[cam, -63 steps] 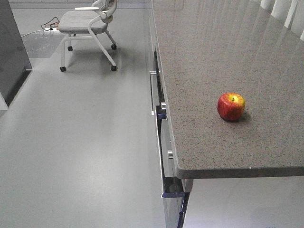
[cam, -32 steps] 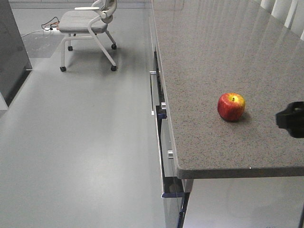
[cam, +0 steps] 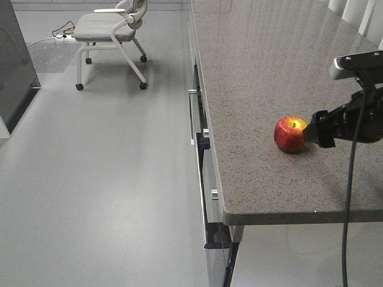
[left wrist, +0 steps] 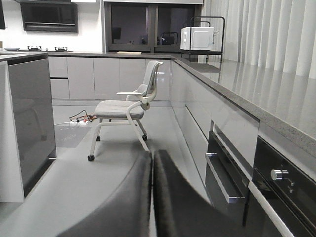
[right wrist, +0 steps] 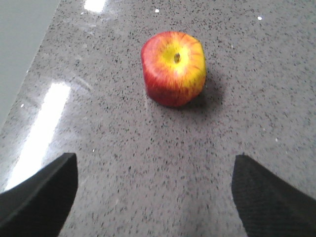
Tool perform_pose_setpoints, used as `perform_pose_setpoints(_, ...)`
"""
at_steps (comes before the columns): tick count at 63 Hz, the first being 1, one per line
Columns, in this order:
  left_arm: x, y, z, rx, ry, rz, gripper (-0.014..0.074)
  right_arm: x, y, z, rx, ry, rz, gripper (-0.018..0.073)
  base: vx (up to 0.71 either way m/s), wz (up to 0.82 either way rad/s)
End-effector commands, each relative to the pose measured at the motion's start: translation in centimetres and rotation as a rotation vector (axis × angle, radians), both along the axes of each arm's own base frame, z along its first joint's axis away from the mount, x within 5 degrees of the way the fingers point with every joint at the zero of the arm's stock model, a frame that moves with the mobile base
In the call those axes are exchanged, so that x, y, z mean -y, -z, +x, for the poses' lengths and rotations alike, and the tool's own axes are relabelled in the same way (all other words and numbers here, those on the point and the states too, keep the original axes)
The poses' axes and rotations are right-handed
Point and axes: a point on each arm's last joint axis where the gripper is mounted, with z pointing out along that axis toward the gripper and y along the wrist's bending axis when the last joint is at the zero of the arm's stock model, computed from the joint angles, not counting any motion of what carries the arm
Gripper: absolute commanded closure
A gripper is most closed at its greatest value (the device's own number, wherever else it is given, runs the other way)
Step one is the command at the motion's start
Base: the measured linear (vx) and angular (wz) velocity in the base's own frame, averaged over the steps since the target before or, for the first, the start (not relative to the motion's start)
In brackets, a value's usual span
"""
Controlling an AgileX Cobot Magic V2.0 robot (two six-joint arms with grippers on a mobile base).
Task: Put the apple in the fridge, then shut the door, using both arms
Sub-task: 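Reach the right gripper down over the red-and-yellow apple, then close the right gripper around the apple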
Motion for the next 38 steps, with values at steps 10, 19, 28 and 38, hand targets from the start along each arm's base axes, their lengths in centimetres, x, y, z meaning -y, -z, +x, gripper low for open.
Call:
perform_pose_setpoints(10, 0.0, 0.0, -0.1, 0.066, 0.006, -0.007, 0.0603, 0.0, -1.1, 3.5, 0.091, 0.004, 0.004, -0.0046, 0.00, 0.00)
perform_pose_setpoints(19, 0.0, 0.0, -0.1, 0.066, 0.006, -0.007, 0.0603, 0.0, -0.3, 5.5, 0.076, 0.004, 0.004, -0.0043, 0.00, 0.00)
perform_pose_setpoints(28, 0.0, 0.0, -0.1, 0.066, 0.006, -0.007, 0.0603, 0.0, 0.5, 7.5, 0.081, 0.009, 0.004, -0.0039, 0.00, 0.00)
perform_pose_setpoints(38, 0.0, 0.0, -0.1, 0.066, 0.006, -0.007, 0.0603, 0.1, 1.8, 9.6, 0.084, 0.015, 0.004, -0.0038, 0.00, 0.00)
